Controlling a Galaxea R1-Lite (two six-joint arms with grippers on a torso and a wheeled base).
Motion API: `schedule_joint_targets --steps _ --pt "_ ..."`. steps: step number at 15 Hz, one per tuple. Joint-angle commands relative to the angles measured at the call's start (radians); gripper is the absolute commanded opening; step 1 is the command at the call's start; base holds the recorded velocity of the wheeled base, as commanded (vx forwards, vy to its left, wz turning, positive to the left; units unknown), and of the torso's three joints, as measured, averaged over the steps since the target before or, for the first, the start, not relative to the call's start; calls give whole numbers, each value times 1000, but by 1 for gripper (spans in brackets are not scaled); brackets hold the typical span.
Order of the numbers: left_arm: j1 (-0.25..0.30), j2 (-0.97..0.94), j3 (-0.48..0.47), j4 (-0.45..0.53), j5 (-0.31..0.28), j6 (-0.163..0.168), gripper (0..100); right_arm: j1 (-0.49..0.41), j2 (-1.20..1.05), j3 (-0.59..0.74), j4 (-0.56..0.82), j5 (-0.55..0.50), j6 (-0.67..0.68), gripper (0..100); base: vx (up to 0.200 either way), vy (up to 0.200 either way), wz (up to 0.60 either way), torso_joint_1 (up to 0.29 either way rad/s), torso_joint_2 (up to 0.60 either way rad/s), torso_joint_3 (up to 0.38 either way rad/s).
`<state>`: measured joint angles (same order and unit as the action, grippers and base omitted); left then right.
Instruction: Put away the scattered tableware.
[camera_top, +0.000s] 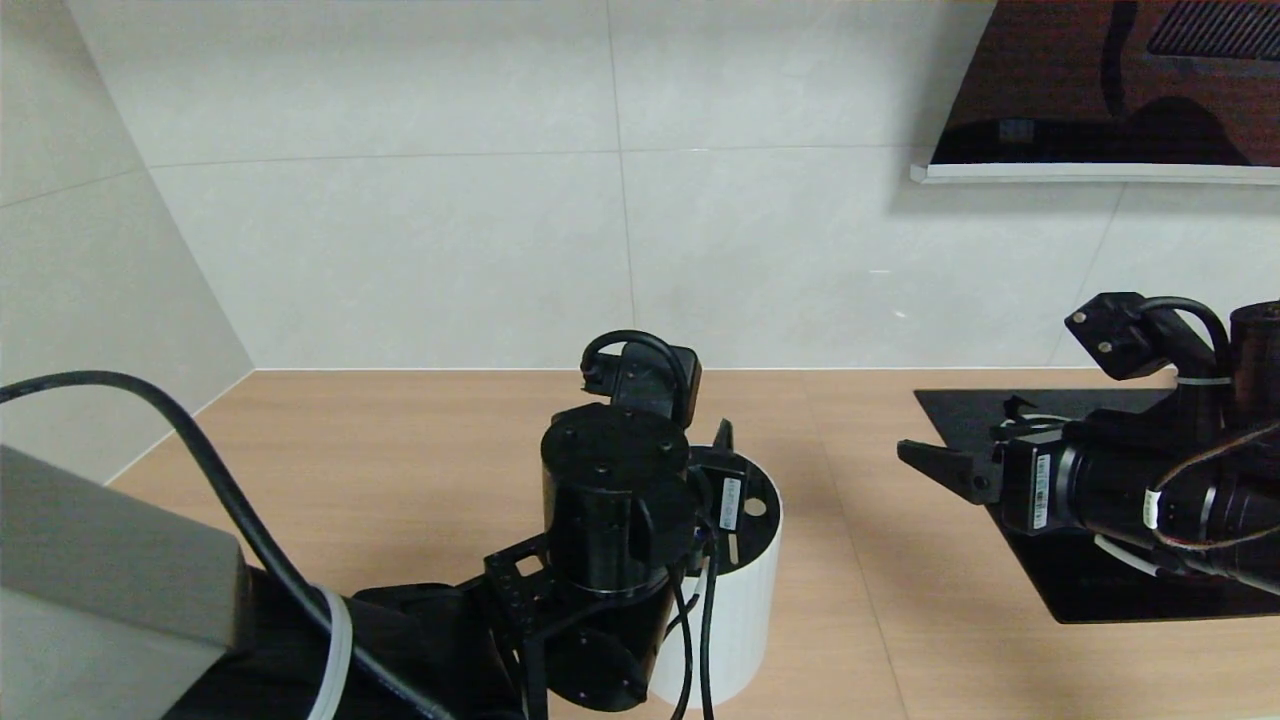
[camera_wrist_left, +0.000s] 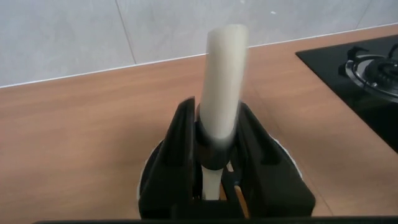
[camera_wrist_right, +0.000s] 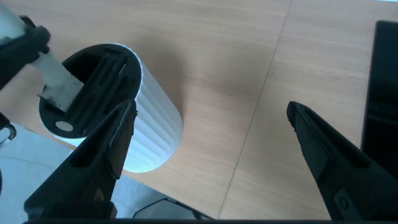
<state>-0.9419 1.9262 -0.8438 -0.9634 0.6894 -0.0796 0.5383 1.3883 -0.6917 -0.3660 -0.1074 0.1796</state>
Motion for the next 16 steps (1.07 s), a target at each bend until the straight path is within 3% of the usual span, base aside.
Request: schedule_joint_targets --steps 1,9,11,13,16 --pt "0 4 0 0 1 0 100 0 0 0 -1 0 0 100 0 0 0 0 0 0" --pt "3 -38 9 -1 6 3 100 0 -5 0 -1 0 0 100 0 0 0 0 0 0" --pt "15 -216 55 20 -34 6 100 -1 -26 1 -1 0 0 100 0 0 0 0 0 0" --pt "18 -381 80 117 -108 4 100 -6 -29 23 -50 -3 -5 100 0 0 0 0 0 0" --pt "35 -466 80 150 -129 4 100 -9 -31 49 -137 -14 -12 100 0 0 0 0 0 0"
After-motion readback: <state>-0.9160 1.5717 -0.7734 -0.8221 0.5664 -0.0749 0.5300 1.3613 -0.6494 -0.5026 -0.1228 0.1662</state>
